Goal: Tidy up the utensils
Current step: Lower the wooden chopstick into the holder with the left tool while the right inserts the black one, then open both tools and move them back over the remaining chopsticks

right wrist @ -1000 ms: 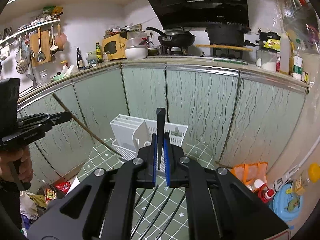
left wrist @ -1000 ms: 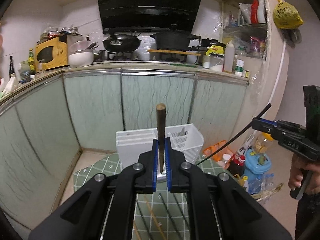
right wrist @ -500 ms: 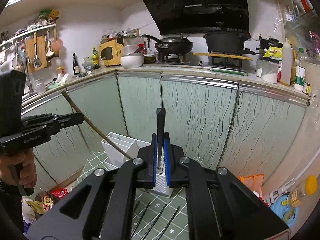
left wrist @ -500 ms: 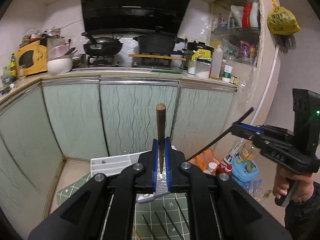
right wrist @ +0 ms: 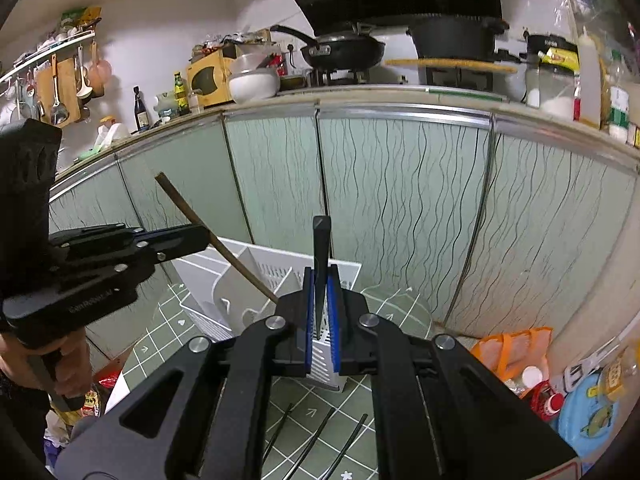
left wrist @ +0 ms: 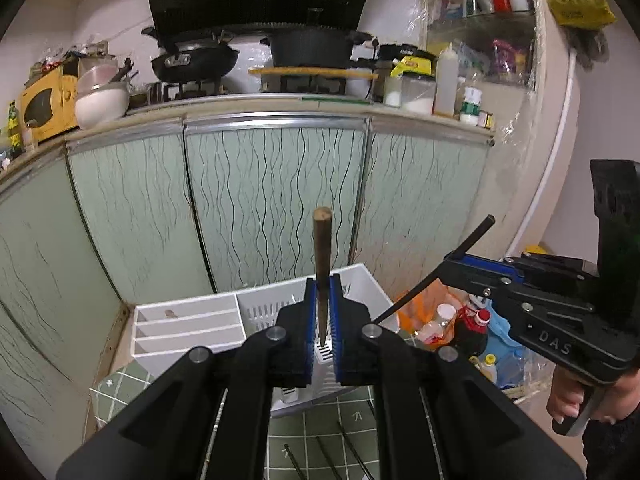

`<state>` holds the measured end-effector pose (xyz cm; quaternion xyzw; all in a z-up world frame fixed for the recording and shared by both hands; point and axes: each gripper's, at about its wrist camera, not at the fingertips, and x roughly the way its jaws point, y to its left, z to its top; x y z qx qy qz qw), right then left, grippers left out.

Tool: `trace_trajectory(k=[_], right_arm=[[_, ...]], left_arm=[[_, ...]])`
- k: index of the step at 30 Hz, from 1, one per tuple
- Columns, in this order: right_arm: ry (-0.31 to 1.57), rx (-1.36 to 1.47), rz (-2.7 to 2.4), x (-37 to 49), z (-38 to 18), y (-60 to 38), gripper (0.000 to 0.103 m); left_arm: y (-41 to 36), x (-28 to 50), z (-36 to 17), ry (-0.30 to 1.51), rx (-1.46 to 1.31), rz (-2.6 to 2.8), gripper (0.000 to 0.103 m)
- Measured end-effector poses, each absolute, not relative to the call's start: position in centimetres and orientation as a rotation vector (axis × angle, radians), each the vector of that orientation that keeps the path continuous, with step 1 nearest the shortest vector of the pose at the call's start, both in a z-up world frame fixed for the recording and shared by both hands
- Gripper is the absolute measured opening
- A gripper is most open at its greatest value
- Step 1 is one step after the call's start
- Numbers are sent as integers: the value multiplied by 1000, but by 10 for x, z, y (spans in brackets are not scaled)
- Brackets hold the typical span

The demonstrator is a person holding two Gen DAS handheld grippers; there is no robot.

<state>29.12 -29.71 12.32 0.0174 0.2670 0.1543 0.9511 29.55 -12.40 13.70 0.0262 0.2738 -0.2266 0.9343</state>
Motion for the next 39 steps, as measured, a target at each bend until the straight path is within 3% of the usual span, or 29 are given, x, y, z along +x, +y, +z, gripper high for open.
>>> trace_trajectory(k=[14, 16, 17, 18, 19, 20, 21, 23, 25, 27, 39], right_arm=[[567, 29, 311, 294, 94, -294, 6], [566, 30, 314, 291, 95, -295, 11], [566, 30, 313, 290, 96, -296, 27], [556, 36, 308, 287, 98, -298, 47], [553, 43, 309, 285, 99, -299, 51], [553, 46, 311, 283, 100, -300, 51], [551, 47, 308, 280, 101, -302, 54], [541, 46, 300, 272, 104, -305, 68], [543, 52, 300, 266, 107, -308, 74], [535, 44, 293, 257, 109, -310, 92], [558, 27, 281, 221, 104, -313, 95]], left_arm=[[-133, 301, 103, 611, 89, -457, 9], [-133, 299, 104, 612, 88, -450, 10], [-132, 298, 104, 611, 86, -447, 17], [-131, 297, 106, 606, 87, -440, 43], [-130, 294, 108, 590, 91, -425, 63], [-128, 290, 110, 568, 92, -411, 91], [-125, 283, 114, 525, 89, -398, 94], [-121, 275, 120, 506, 92, -406, 94], [-117, 269, 125, 503, 100, -394, 97], [-113, 263, 128, 493, 101, -403, 99], [-92, 226, 124, 511, 152, -397, 99]])
